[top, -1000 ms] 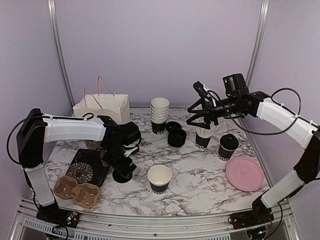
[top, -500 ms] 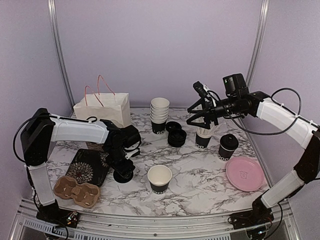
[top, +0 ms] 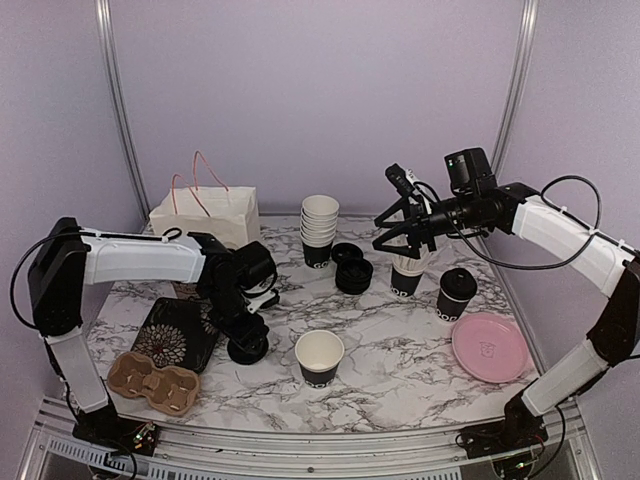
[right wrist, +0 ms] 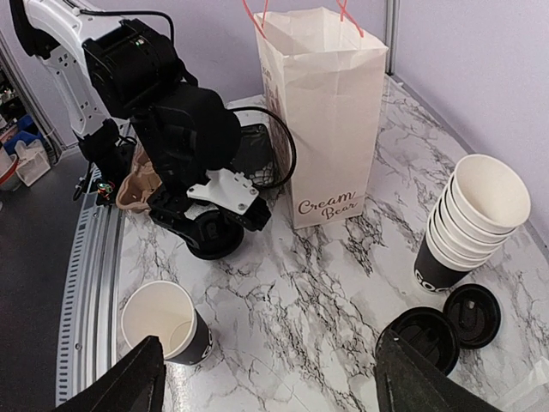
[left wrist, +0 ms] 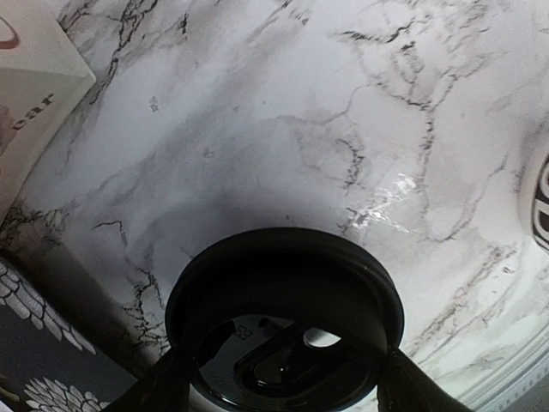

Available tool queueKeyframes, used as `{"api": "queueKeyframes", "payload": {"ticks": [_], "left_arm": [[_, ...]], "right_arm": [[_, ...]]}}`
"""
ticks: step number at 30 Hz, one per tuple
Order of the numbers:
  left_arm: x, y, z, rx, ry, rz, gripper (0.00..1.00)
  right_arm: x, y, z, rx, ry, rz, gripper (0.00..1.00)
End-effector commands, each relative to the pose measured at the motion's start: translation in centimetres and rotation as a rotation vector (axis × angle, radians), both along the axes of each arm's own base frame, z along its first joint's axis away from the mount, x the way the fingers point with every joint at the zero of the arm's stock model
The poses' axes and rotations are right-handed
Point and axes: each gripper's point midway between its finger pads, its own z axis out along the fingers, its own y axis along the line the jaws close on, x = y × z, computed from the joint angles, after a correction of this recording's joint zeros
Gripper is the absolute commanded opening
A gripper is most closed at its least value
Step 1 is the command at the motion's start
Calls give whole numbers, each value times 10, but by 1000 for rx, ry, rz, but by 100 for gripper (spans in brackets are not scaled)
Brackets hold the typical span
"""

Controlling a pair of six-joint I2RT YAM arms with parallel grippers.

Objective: Pack the takeout coffee

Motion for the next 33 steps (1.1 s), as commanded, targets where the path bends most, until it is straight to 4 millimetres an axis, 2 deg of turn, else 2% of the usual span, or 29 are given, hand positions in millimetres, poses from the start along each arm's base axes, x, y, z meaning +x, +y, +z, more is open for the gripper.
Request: {"api": "queueKeyframes", "payload": {"ticks": [1,6,10,14,22,33], "left_arm": [[-9,-12,65,-134,-44,0,61],[-22,-47,129,-314,-105,-81,61],[-47,-89,158,-410,-105,-204,61],[-62,-116,152,-406,-73,-285,61],[-66,-126,131,-339,-29,-328,61],[-62,-133,118,-312,-12,-330,61]], "right_arm": [[-3,1,3,-3,-5,10,81],[-3,1,0,-12,-4,6,81],[-3,-1,-2,-21,-5,1,81],[-5,-3,0,-23,-13,-3,82],[-10,-7,-2,-35,-25,-9,82],[-12,-8,-2,-33,-33,-10,82]]}}
